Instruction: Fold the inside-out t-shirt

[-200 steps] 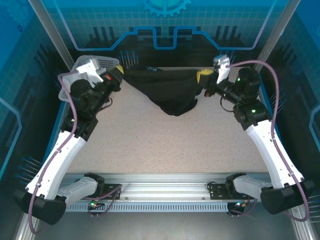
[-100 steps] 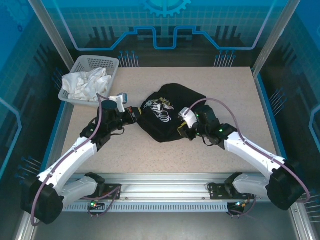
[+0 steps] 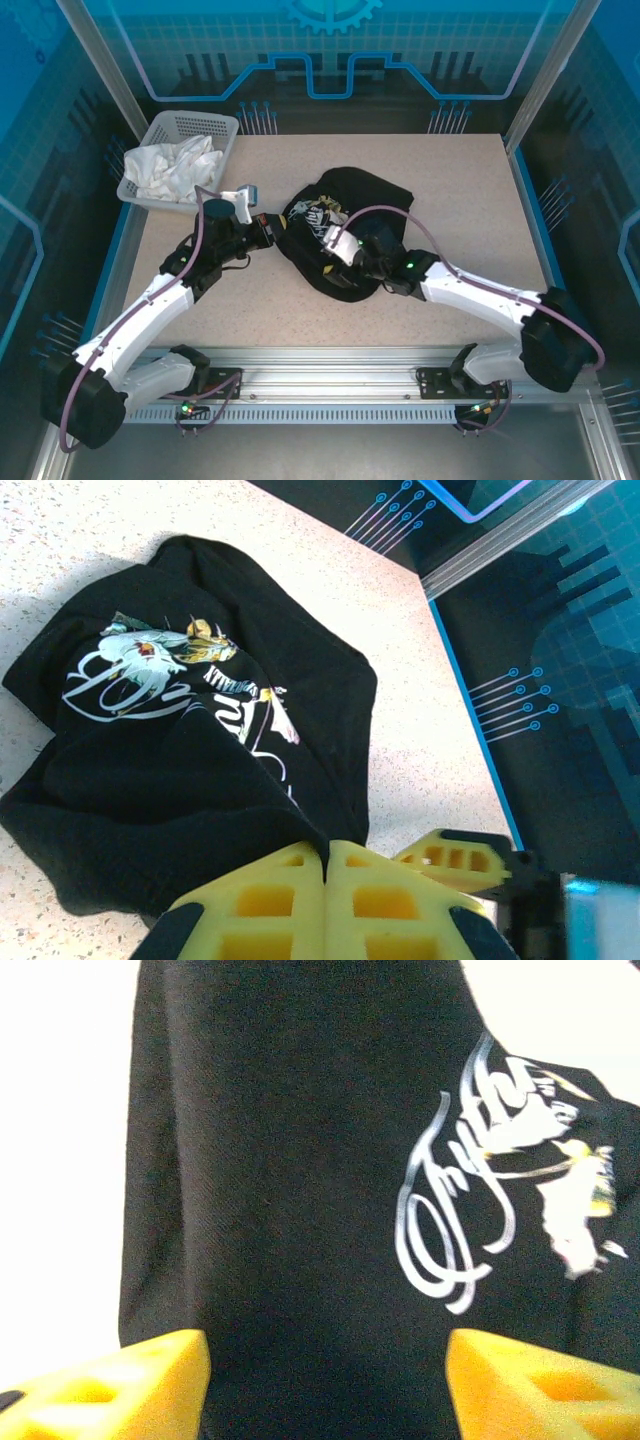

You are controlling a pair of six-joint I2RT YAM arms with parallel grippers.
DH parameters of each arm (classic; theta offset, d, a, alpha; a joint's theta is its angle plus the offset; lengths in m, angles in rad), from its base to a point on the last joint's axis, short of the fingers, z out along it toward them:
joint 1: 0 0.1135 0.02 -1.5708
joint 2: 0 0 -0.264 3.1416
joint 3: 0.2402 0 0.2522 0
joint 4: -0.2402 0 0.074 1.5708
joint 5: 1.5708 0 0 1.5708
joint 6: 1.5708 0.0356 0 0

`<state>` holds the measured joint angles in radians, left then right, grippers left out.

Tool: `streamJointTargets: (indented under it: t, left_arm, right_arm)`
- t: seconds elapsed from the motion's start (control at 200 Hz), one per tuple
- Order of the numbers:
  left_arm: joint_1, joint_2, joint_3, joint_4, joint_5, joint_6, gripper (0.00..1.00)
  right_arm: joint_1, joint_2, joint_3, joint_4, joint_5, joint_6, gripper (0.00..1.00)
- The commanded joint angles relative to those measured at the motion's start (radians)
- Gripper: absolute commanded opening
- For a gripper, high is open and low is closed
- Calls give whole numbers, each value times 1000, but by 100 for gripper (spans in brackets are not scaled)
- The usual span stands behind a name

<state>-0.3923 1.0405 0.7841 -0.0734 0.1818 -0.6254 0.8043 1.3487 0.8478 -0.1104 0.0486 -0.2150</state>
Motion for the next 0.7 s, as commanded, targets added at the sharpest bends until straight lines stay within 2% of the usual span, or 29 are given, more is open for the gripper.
streamJointTargets:
  t: [0.0,0.125,0.19,0.285,0.39,0.54,0.615,0.695]
  left_arm:
    - [-8,-3,52,7,28,26,0]
    - [-8,-5,56,0,27,30,0]
    - [-9,-8,51,1,22,28,0]
    - [-9,-14,46,-6,10,31,0]
    - [-8,-16,39,-9,-6,39,0]
    - [-8,-15,30,-11,-48,43,0]
    - [-8,-17,15,-16,-130,60,0]
    - [-8,19,-20,13,-279,91,0]
  right_arm:
    - [30,60,27,75,-34,-4,71]
    - [33,110,27,111,-22,11,71]
    - [22,139,40,113,13,29,67]
    - [-15,152,71,100,14,55,52]
    - [-52,154,71,110,-51,85,36]
    - [-90,193,102,86,-99,131,2]
    - [-155,147,111,77,-234,197,0]
    - [-266,118,125,121,-550,320,0]
